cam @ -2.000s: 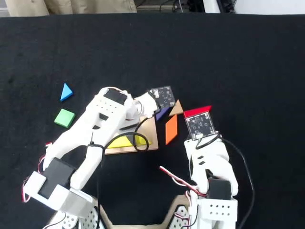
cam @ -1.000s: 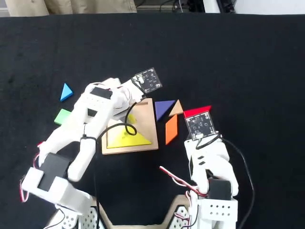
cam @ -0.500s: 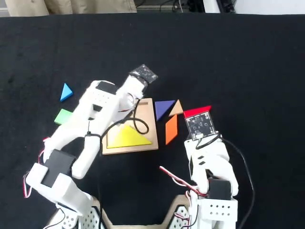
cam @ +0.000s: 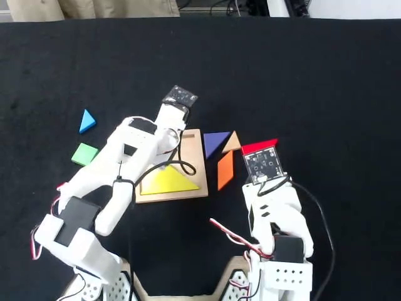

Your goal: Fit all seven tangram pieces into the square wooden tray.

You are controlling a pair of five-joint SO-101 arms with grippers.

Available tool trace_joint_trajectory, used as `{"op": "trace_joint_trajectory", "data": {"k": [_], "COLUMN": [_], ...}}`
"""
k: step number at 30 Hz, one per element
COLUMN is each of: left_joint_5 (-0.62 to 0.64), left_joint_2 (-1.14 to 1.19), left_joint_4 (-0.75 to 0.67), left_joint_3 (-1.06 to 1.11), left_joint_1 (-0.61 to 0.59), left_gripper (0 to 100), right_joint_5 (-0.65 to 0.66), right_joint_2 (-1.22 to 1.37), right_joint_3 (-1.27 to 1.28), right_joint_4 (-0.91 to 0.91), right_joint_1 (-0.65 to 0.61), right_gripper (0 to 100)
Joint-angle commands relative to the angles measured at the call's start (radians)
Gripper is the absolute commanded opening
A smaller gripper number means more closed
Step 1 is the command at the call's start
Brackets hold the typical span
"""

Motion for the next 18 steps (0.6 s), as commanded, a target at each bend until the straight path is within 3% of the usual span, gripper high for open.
{"op": "trace_joint_trajectory", "data": {"k": [1,9,18], "left_joint_5": [0.015,0.011,0.011], "left_joint_2": [-0.048,-0.051,-0.046], "left_joint_4": [-0.014,-0.009,-0.1], "left_joint_3": [0.018,0.073,-0.007], "left_joint_1": [0.039,0.077,-0.074], "left_gripper": [3,3,3], "right_joint_5": [0.002,0.002,0.002], "right_joint_2": [-0.028,-0.028,-0.028], "right_joint_3": [-0.002,-0.002,-0.002], "right_joint_4": [-0.023,-0.023,-0.02], "right_joint_1": [0.017,0.017,0.017], "right_gripper": [1.2,1.2,1.2]}}
